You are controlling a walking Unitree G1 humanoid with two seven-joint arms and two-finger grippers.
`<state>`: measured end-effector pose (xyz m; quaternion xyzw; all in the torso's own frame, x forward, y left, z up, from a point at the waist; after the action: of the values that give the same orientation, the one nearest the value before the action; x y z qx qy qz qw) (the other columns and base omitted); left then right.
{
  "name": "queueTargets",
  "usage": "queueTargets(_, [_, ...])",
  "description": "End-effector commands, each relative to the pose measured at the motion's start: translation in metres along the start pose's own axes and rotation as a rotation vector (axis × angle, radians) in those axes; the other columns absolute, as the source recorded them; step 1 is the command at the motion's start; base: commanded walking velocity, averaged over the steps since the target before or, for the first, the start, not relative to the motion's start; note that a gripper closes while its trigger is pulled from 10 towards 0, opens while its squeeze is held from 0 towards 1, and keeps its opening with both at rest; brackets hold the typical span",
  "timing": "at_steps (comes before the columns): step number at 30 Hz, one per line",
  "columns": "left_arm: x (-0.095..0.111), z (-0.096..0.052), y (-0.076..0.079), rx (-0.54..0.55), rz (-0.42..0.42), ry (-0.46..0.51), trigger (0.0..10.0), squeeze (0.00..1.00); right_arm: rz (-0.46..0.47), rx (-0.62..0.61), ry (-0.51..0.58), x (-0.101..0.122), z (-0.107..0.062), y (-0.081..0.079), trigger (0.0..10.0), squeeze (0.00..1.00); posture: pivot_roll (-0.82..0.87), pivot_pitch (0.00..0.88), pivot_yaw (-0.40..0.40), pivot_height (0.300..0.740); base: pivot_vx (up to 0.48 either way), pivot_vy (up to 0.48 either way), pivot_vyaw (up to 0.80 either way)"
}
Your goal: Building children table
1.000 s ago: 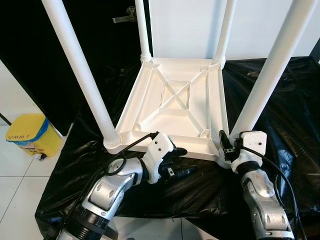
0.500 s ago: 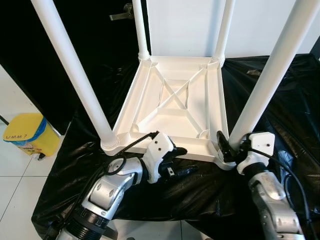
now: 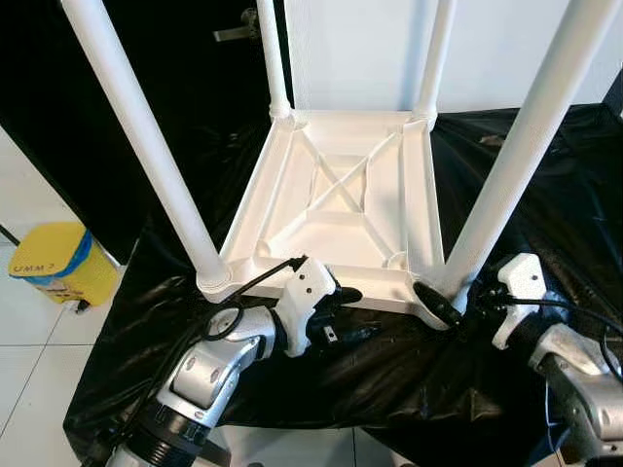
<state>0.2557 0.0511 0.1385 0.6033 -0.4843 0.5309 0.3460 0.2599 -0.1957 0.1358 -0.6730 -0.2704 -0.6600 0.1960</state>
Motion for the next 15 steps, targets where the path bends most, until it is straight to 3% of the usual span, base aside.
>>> queueTargets(1, [0.003,-0.002,0.0,-0.017,0.008,-0.001,10.0,0.0,-0.003,0.032,-0.021,-0.004,0.002,0.0,10.0,0.0,-0.18,0.043,0.068,0.74,0.0,0.0,0.0])
queueTargets(8, [0.003,-0.003,0.0,-0.009,0.006,0.002,10.0,0.0,-0.03,0.051,-0.063,-0.014,0.013,0.006,10.0,0.0,-0.17,0.046,0.062,0.74,0.0,0.0,0.0])
queueTargets(9, [0.004,-0.003,0.0,-0.008,0.005,0.002,10.0,0.0,-0.028,0.053,-0.066,-0.015,0.014,0.006,7.8,0.0,-0.17,0.045,0.058,0.74,0.0,0.0,0.0])
queueTargets(10, [0.003,-0.003,0.001,-0.005,0.004,0.002,10.0,0.0,-0.024,0.054,-0.069,-0.016,0.015,0.006,3.3,0.0,-0.16,0.047,0.055,0.74,0.0,0.0,0.0])
queueTargets(12, [0.003,-0.003,0.001,-0.003,0.003,0.002,10.0,0.0,-0.02,0.054,-0.07,-0.017,0.015,0.006,3.3,0.0,-0.16,0.047,0.055,0.74,0.0,0.0,0.0])
queueTargets(13, [0.003,-0.003,0.001,-0.001,0.001,0.002,10.0,0.0,-0.02,0.055,-0.071,-0.019,0.015,0.006,0.0,0.0,-0.16,0.046,0.052,0.74,0.0,0.0,0.0])
queueTargets(15, [0.002,-0.004,0.002,0.0,-0.001,0.002,10.0,0.0,-0.02,0.054,-0.071,-0.02,0.015,0.006,0.0,0.0,-0.15,0.044,0.048,0.74,0.0,0.0,0.0])
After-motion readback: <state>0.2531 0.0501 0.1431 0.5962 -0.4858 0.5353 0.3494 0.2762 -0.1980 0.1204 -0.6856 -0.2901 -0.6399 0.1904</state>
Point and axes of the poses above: a point about 5 cm out from each wrist's last joint towards the gripper, its own z axis pointing out of the wrist towards the gripper, its own x axis along the axis of the wrist's last joint, y = z × x, the point moved 1 cm from there along z, pointing out of the wrist towards the gripper, and after that the axes turned 4 degrees about z, right-handed, at the moved point
